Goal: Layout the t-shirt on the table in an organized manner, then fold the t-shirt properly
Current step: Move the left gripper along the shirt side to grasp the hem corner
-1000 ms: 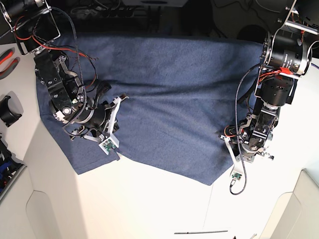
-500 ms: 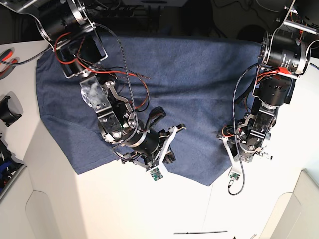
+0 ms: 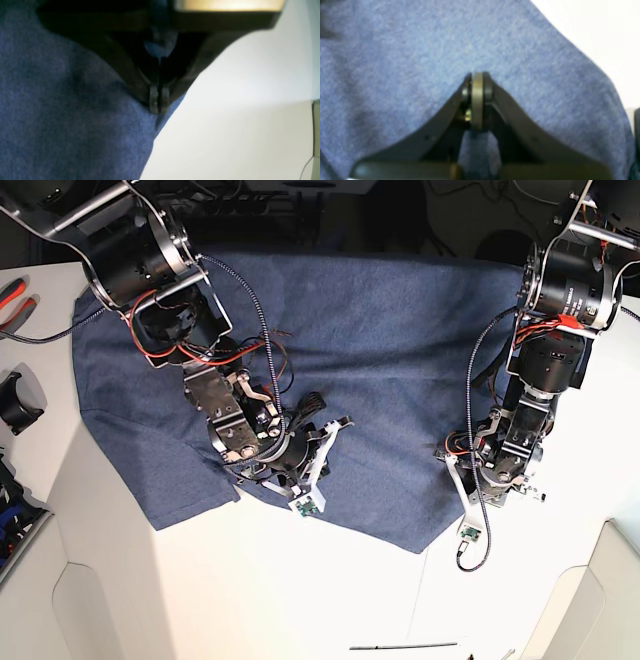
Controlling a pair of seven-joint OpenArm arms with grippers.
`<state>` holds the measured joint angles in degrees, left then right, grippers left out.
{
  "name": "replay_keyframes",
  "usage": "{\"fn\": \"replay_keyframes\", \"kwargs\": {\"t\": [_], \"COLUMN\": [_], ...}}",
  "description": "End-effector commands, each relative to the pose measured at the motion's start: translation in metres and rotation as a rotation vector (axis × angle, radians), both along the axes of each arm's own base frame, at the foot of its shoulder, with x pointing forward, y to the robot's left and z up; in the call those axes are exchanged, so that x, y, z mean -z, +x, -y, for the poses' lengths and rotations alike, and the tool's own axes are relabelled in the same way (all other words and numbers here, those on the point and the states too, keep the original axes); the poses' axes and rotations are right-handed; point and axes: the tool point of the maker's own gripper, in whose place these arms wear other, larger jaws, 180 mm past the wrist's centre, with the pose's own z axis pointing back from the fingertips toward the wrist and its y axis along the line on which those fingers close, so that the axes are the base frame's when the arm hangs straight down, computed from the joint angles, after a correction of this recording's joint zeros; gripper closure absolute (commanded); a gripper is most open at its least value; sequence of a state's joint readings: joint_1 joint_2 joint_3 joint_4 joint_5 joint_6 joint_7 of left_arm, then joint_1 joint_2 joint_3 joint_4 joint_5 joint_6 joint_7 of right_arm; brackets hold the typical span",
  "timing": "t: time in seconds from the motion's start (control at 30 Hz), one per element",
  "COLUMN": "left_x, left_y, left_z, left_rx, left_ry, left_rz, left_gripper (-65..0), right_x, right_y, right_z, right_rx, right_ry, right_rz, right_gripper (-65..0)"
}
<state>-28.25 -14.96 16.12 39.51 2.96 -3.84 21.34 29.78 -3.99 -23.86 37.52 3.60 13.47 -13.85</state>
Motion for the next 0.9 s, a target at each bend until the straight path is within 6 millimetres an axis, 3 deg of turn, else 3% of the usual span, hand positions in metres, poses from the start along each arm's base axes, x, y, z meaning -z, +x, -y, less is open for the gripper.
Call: {"fn": "replay_keyframes", "kwargs": {"t": [0.0, 0.1, 0.2, 0.33, 0.5, 0.6, 0.73, 0.87], "left_x": [-0.013, -0.009, -0.008, -0.019, -0.034, -0.034, -0.026, -0.033], "left_y": [0.012, 0.01, 0.002, -0.008, -0.005, 0.004, 0.014, 0.019], "left_z": [0.002, 0.024, 0.061, 0.101, 0.115, 0.099, 0.048, 0.0], "left_rx": [0.013, 0.097, 0.221, 0.373, 0.434, 0.361, 0.197, 0.082], "left_ry": [-0.013, -0.098, -0.265, -0.429, -0.454, -0.38, -0.144, 0.053], "left_rz": [0.033, 0.007, -0.042, -0.069, -0.053, -0.031, -0.016, 0.015], "left_gripper": [0.0, 0.0, 0.0, 0.0, 0.0, 0.0, 0.0, 0.0], "right_x": [0.001, 0.015, 0.022, 0.026, 0.027, 0.027, 0.028, 0.028], "right_y": [0.0, -0.014, -0.021, -0.027, -0.028, -0.029, -0.03, -0.03], "right_z": [0.002, 0.009, 0.011, 0.012, 0.013, 0.013, 0.013, 0.013], "right_rx": [-0.001, 0.0, 0.001, 0.0, -0.001, -0.001, -0.001, -0.001], "right_ry": [-0.028, -0.053, -0.056, -0.061, -0.067, -0.068, -0.069, -0.068], "right_rz": [-0.026, -0.077, -0.093, -0.11, -0.118, -0.12, -0.123, -0.123], "right_gripper": [0.0, 0.0, 0.0, 0.0, 0.0, 0.0, 0.0, 0.0]}}
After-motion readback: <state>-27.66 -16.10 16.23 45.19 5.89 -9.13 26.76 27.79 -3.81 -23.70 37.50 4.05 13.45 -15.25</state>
